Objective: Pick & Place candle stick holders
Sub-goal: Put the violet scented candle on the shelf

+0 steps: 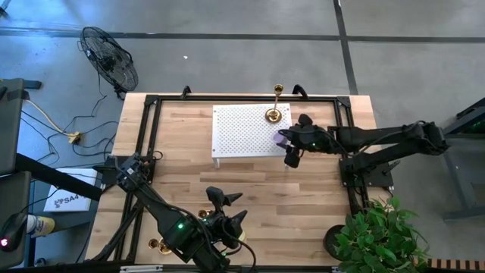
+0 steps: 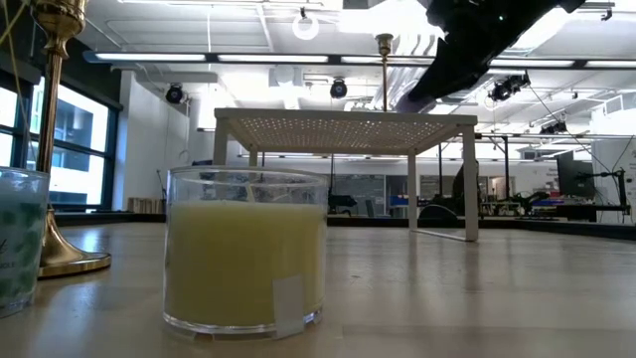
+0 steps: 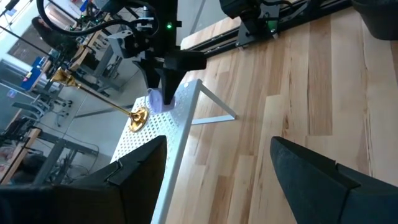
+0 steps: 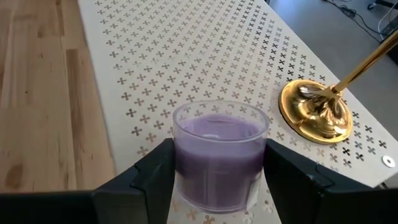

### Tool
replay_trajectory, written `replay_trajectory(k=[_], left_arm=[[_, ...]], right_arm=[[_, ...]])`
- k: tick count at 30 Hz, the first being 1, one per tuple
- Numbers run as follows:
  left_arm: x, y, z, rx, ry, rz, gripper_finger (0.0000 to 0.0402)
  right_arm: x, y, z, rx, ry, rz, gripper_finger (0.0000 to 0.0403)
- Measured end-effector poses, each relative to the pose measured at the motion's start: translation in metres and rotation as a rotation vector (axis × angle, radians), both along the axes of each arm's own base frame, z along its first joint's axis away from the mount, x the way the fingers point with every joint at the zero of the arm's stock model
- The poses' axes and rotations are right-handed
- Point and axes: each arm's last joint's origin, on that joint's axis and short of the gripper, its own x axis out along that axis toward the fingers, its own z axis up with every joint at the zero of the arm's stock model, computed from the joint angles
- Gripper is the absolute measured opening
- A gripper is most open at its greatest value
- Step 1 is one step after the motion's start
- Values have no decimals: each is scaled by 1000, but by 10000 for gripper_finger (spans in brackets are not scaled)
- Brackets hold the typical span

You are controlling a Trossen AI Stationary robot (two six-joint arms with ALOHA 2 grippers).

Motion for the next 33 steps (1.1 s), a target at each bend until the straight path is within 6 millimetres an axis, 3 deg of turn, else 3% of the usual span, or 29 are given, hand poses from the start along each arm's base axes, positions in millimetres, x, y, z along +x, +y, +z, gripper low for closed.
replay_trajectory(k=[33], left_arm=[[0,0,0,-4,-2,1,280]], right_arm=[[-4,0,-5,14,59,4,224]])
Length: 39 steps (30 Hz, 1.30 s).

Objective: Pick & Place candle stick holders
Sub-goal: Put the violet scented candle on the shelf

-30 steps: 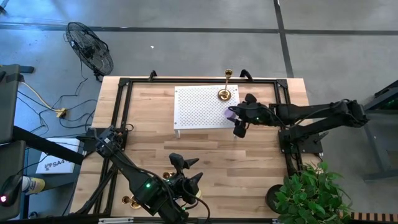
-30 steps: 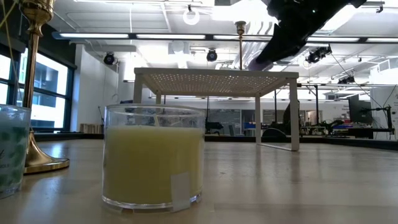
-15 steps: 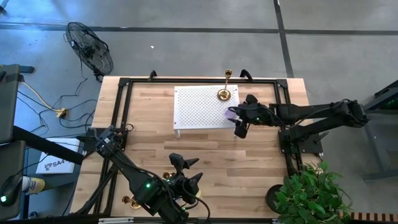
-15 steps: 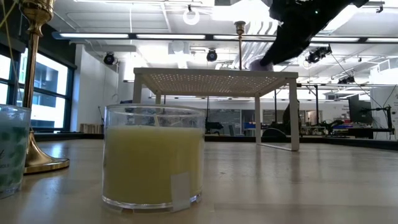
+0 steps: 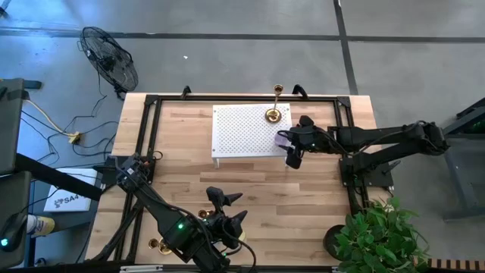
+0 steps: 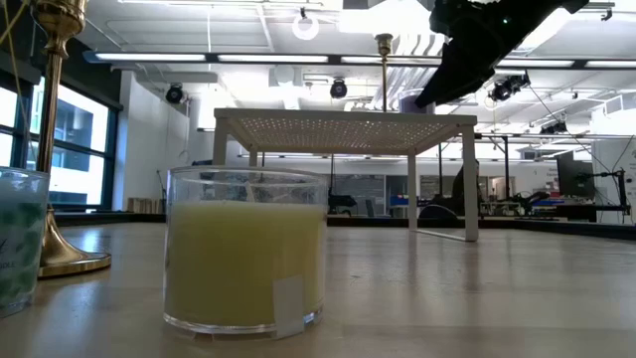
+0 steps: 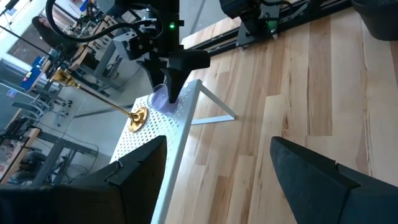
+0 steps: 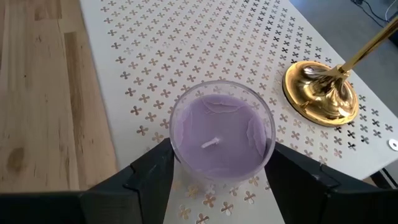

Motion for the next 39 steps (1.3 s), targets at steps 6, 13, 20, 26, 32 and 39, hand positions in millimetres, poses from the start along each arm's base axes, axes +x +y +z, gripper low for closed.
replay_trajectory(k=[6,13,20,26,32,39], left_arm=[[0,0,-1,-31,5,-2,280],[0,0,-1,-31,5,-2,280],[0,0,-1,-32,6,-2,280],[0,-1,-1,-33,6,-2,280],[0,-1,-1,-33,6,-3,280],[0,-1,-1,-34,7,-3,280]], right_arm=[[-4,0,3,-11,-5,8,225],[-7,1,6,-18,-13,27,225],[-7,1,7,0,-20,49,225],[-7,1,7,14,-30,33,225],[-8,2,6,9,-14,43,225],[-8,2,6,9,-7,36,225]])
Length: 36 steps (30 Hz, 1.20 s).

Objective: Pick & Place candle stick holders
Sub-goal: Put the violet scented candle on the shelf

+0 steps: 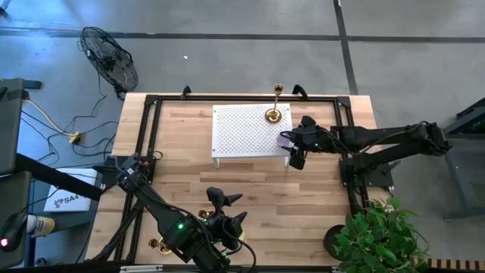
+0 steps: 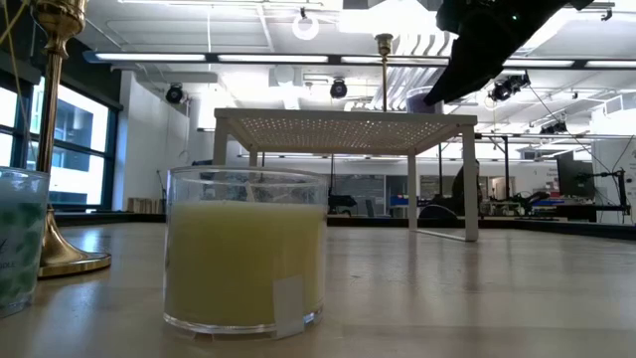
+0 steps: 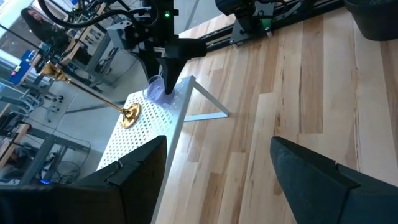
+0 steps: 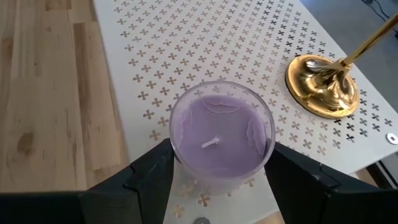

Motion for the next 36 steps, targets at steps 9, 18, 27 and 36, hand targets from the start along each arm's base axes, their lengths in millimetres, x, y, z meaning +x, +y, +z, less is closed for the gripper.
replay_trajectory(k=[9,18,27,36], left_arm=[[0,0,0,-14,11,-7,280],[0,0,-1,-25,21,-13,280],[0,-1,-1,-28,24,-15,280],[0,-1,-1,-44,32,-21,280]], right_arm=[[-1,0,0,-2,12,0,225],[-2,5,-1,-48,34,10,225],[-2,9,-1,-56,40,21,225],[-4,7,-2,-85,43,-72,225]])
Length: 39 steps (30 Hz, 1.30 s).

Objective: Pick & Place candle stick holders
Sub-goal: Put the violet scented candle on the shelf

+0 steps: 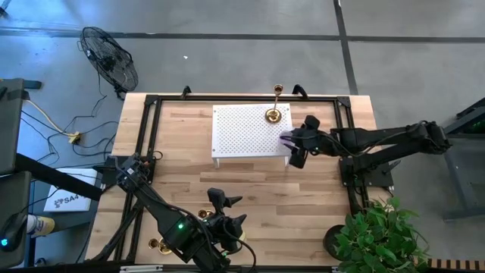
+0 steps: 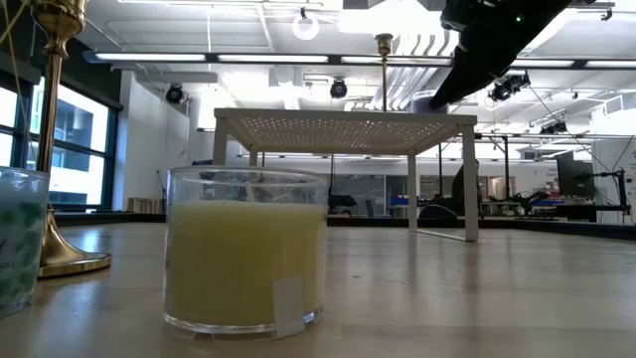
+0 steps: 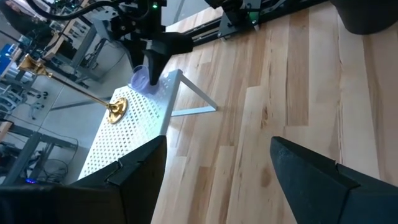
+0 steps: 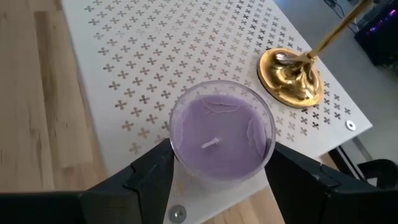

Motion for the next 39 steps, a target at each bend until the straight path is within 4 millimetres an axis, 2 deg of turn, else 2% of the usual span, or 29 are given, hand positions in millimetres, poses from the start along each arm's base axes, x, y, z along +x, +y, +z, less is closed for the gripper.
replay_trajectory(k=[10,14,21,34,39], left_arm=[[0,0,0,-6,6,-3,280],[0,0,0,-7,6,-4,280],[0,0,0,-7,6,-3,280],[0,-1,-1,-30,24,-15,280],[0,-1,-1,-30,25,-16,280]], right_arm=[[0,1,0,8,-4,13,225],[0,0,0,16,-31,-50,225],[5,5,2,61,-41,123,225],[7,6,1,18,-17,139,225],[15,13,-1,74,-27,288,225]])
